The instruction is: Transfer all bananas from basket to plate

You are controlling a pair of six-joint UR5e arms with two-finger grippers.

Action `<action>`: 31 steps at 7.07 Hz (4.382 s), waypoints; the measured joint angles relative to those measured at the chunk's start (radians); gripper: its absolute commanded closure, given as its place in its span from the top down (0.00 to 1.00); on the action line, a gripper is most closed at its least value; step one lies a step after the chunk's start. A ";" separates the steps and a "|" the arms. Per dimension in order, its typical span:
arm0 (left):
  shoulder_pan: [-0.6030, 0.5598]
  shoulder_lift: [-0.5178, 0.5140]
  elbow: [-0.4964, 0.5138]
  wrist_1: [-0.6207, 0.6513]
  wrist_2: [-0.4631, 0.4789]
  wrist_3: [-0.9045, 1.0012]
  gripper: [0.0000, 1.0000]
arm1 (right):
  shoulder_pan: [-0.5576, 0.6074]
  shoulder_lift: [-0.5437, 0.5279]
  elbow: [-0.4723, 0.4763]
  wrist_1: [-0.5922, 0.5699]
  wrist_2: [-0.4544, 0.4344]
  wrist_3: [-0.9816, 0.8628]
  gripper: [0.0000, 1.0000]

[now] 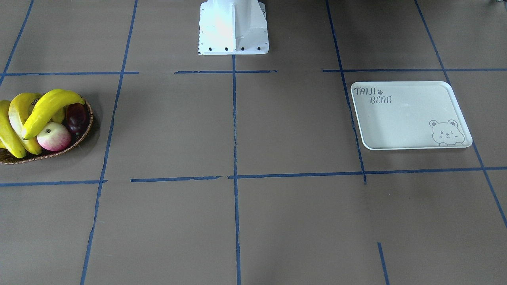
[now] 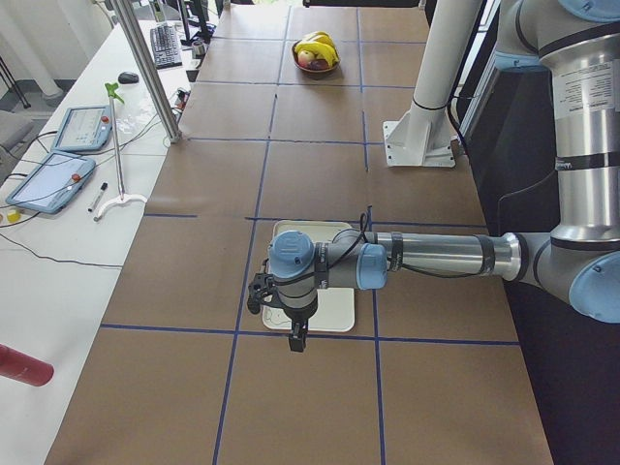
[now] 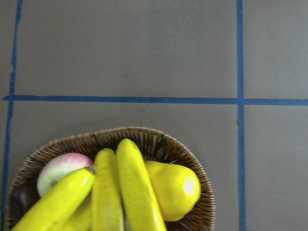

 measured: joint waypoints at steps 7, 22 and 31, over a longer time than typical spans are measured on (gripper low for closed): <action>0.000 0.000 -0.010 -0.002 -0.002 -0.002 1.00 | -0.385 -0.007 0.110 0.072 -0.293 0.797 0.93; 0.000 0.000 -0.012 -0.002 -0.002 -0.002 1.00 | -0.523 0.014 0.114 0.060 -0.476 0.878 0.00; 0.046 -0.182 -0.014 -0.081 -0.070 -0.035 1.00 | -0.573 0.371 0.125 0.070 -0.418 0.899 0.06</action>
